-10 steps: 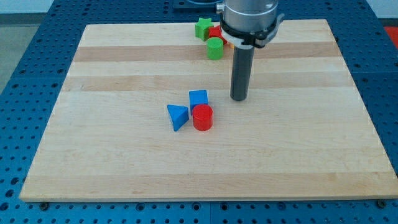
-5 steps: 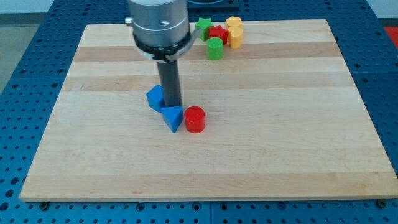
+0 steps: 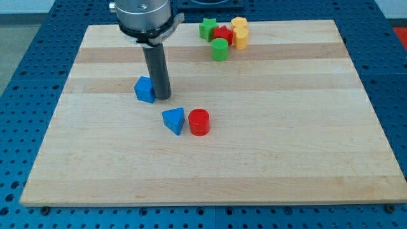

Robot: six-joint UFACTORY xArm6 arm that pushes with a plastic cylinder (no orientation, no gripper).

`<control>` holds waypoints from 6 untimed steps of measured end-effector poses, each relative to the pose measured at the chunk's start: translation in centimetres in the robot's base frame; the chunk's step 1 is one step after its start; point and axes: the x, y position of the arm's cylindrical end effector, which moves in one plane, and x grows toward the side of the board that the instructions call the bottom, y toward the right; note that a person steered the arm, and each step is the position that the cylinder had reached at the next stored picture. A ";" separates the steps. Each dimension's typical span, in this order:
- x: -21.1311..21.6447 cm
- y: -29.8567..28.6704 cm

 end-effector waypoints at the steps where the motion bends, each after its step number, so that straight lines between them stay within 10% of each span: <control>1: -0.4 -1.1; 6: -0.8 -12.3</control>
